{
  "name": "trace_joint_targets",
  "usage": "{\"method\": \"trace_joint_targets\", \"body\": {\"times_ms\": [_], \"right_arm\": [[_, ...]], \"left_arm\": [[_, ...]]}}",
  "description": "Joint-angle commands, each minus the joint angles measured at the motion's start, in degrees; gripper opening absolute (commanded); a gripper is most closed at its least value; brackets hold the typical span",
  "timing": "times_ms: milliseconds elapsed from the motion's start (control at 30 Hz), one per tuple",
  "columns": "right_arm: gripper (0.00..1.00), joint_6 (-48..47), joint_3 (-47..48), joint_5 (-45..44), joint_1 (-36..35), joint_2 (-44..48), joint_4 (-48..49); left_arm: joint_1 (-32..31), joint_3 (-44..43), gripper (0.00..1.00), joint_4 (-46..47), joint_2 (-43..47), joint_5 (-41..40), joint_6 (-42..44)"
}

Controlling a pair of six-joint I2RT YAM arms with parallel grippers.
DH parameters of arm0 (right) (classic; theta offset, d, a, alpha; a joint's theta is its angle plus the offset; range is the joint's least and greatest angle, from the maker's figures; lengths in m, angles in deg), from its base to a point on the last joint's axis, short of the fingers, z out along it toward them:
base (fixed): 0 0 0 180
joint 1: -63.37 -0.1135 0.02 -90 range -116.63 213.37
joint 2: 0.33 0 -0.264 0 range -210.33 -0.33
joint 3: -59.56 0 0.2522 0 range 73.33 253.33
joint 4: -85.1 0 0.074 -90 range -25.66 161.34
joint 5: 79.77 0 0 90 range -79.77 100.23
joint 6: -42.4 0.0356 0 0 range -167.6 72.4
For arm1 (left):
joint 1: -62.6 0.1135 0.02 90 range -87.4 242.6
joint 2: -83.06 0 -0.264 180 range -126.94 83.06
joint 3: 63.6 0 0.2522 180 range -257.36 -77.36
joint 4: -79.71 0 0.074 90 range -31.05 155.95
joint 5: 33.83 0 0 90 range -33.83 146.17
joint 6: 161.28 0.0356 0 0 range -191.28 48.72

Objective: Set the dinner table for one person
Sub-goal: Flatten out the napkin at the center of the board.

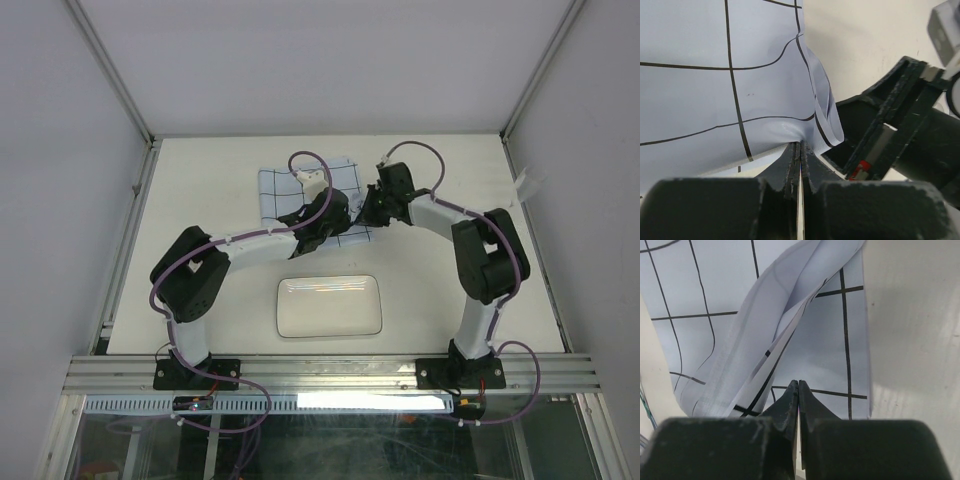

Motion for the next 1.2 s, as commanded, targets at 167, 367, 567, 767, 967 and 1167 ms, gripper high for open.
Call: {"method": "trace_joint_targets", "body": {"times_ms": [167, 367, 567, 767, 967, 1167], "right_arm": [[0.00, 1.87, -0.72, 1.55, -1.29, -3.77, 6.18], [0.00, 1.47, -0.80, 0.46, -1.32, -6.30, 5.78], [0.00, 1.13, -1.39, -1.88, -1.27, -7.59, 4.82], [0.00, 0.76, -0.98, -5.19, -1.27, -7.85, 2.48], [0.00, -0.35, 0.14, -8.15, -0.95, -7.49, -0.12], [0.00, -0.68, 1.34, -9.02, -0.40, -7.47, -1.48]], "left_arm": [[-0.02, -2.01, 0.00, 1.38, 3.84, -2.96, 2.42], [0.09, -1.92, 0.00, 0.99, 4.42, -4.85, 3.22], [0.11, -1.86, 0.00, -1.02, 7.09, -8.80, 5.43], [0.15, -1.36, 0.00, -3.59, 12.68, -16.52, 9.64], [1.03, 1.28, 0.00, -6.50, 21.12, -27.23, 14.25], [2.60, 7.43, 0.00, -7.91, 33.92, -35.88, 17.51]]}}
